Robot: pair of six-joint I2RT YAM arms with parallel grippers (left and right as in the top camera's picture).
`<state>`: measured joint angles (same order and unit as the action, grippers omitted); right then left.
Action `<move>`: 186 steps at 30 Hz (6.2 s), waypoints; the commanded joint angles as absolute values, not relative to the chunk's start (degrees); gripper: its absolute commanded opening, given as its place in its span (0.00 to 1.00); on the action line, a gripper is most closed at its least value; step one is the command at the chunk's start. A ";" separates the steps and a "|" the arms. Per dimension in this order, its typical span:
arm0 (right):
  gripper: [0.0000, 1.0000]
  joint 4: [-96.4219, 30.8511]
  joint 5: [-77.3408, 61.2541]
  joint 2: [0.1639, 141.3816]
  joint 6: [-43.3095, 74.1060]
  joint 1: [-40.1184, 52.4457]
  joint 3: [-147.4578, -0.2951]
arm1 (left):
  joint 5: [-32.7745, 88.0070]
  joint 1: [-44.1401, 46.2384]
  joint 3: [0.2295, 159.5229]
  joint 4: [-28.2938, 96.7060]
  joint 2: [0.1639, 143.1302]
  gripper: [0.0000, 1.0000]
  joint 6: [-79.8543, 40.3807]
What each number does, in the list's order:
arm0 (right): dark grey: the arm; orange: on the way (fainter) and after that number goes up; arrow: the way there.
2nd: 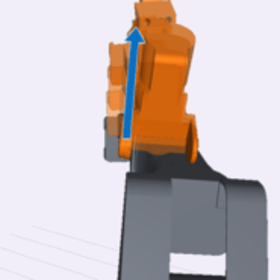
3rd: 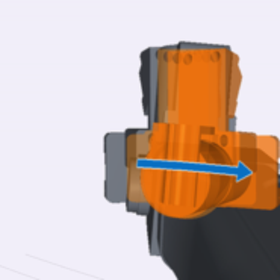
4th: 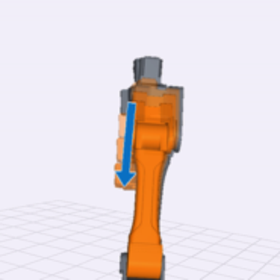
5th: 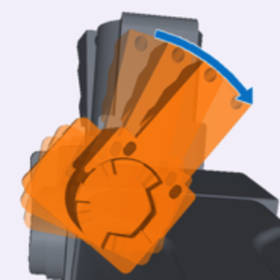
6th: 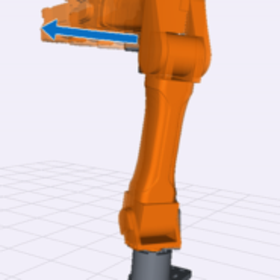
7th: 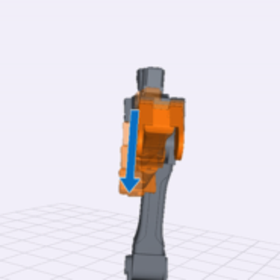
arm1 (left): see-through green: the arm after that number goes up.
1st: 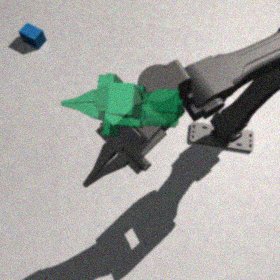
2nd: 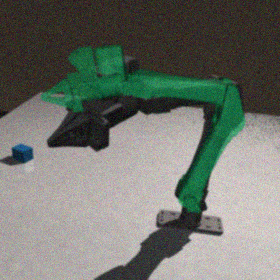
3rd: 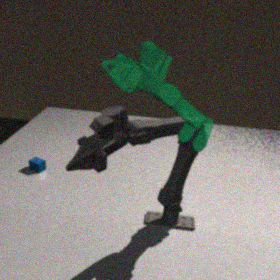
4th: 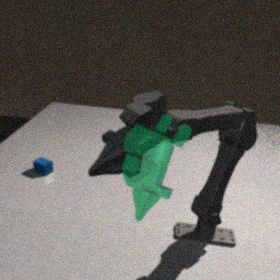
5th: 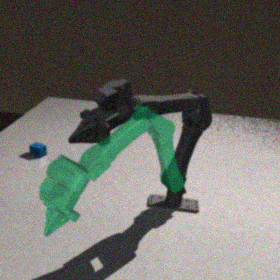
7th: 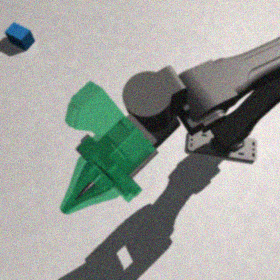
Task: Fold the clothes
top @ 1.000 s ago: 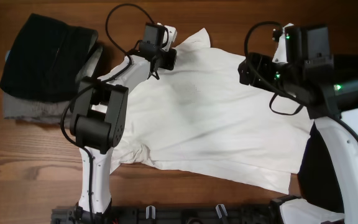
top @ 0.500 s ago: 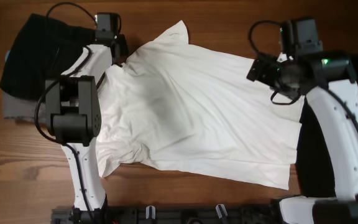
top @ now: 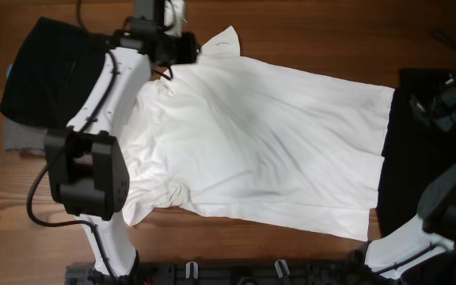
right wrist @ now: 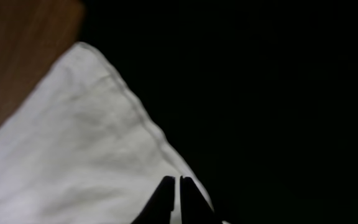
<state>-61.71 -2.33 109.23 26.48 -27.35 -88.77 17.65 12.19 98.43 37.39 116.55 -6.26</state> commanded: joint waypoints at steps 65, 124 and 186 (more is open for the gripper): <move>0.49 -64.01 -25.10 99.02 9.17 -10.94 -87.46 | 4.78 10.17 98.37 19.70 141.10 0.04 -8.67; 0.74 -31.83 -14.94 104.86 6.98 3.46 -68.23 | -0.10 16.23 102.87 61.98 80.66 0.98 -13.93; 0.68 -46.15 -16.12 99.11 16.56 6.79 -75.59 | 0.56 16.27 102.76 70.72 93.23 0.94 -17.06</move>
<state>-45.91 -15.25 97.32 13.10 3.92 -76.01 0.69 16.43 102.45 69.56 89.23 -15.90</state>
